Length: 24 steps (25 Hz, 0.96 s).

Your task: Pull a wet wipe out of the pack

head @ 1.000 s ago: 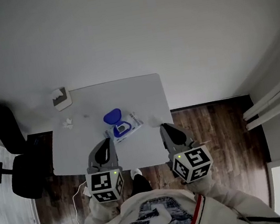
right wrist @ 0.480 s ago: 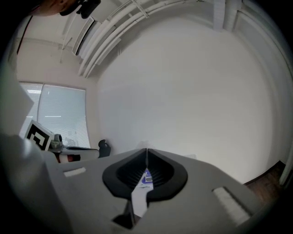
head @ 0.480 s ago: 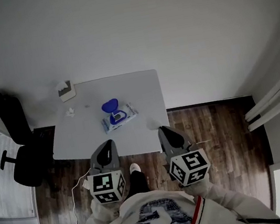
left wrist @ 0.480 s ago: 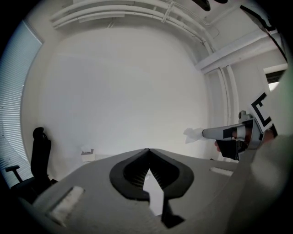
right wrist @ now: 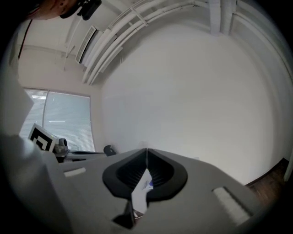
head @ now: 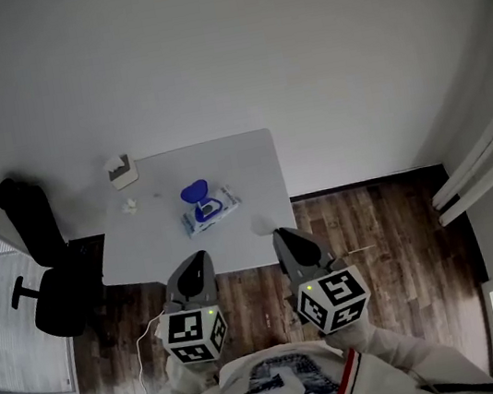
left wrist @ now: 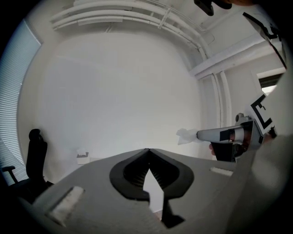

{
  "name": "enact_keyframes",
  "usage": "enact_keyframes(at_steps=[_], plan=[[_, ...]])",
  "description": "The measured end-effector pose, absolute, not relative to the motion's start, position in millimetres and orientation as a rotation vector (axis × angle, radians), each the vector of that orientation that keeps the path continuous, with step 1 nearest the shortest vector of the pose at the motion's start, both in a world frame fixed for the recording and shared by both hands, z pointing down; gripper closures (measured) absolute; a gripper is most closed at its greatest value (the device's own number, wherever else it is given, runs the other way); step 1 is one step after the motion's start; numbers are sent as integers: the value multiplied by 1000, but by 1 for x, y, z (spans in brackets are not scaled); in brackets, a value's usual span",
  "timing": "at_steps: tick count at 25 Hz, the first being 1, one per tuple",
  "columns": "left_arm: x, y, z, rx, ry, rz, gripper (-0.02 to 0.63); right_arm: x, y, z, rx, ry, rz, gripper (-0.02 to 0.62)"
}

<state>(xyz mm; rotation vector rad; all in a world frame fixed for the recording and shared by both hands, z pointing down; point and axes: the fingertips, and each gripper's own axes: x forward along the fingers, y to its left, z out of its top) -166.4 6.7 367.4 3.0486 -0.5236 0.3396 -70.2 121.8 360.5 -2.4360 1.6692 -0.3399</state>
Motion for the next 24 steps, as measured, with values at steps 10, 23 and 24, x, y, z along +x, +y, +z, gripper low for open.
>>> enact_keyframes(at_steps=[10, 23, 24], plan=[[-214, -4, 366, 3041, -570, 310, 601, -116, 104, 360, -2444, 1730, -322, 584], [-247, -13, 375, 3005, -597, 308, 601, -142, 101, 364, -2487, 1735, -327, 584], [-248, -12, 376, 3005, -593, 309, 601, -144, 103, 365, -2492, 1731, -328, 584]])
